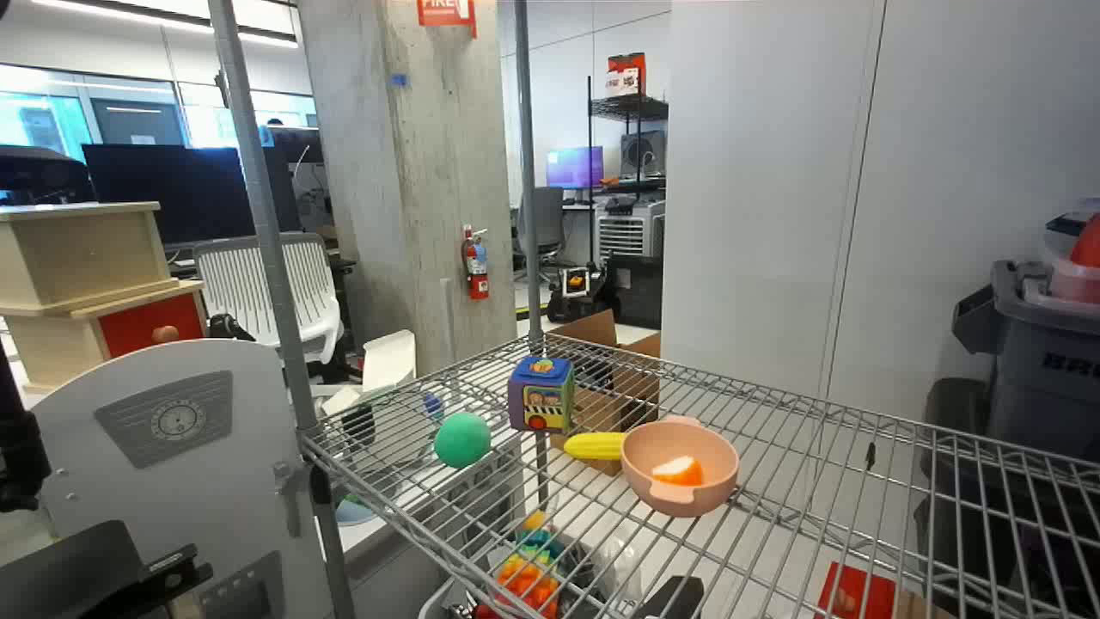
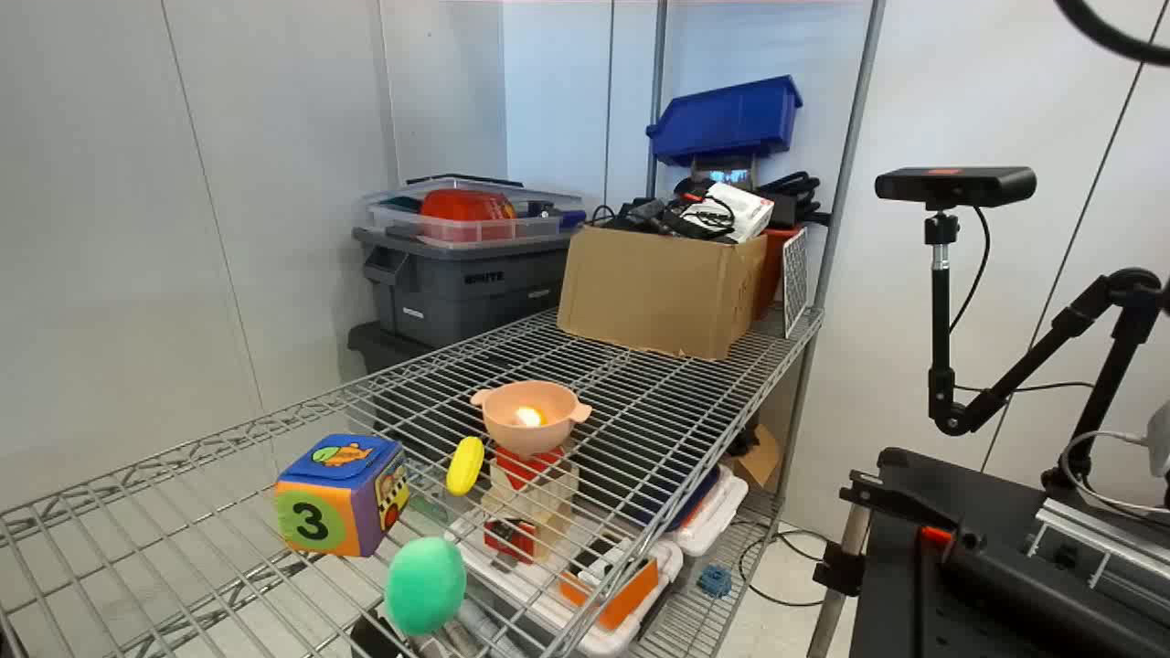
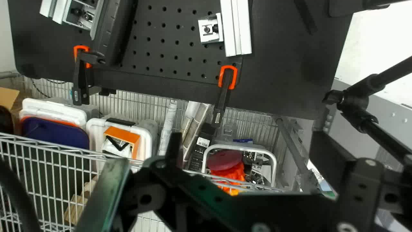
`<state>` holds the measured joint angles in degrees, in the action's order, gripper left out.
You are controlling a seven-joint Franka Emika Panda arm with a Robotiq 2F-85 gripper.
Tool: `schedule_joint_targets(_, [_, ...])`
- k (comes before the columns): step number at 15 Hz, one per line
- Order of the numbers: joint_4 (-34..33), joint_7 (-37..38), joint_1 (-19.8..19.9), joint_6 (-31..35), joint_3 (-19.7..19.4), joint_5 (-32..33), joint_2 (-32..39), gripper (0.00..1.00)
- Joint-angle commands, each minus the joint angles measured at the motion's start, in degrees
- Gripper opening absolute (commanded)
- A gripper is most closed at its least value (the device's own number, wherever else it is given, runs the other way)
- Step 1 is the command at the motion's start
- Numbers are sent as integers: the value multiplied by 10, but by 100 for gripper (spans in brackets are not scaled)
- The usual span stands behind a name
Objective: Remove the plush toy in the bowl and put the other toys in the bowl
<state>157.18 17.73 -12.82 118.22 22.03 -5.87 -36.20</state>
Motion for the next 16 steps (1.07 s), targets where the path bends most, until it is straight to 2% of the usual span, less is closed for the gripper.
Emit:
schedule_joint_targets(1, [-1, 5, -10, -2, -10, 7, 2, 100])
schedule_joint_targets(9, [-2, 2, -7, 0, -15, 7, 3, 100])
schedule_joint_targets(16, [-46, -67, 33, 4, -109, 0, 32, 100])
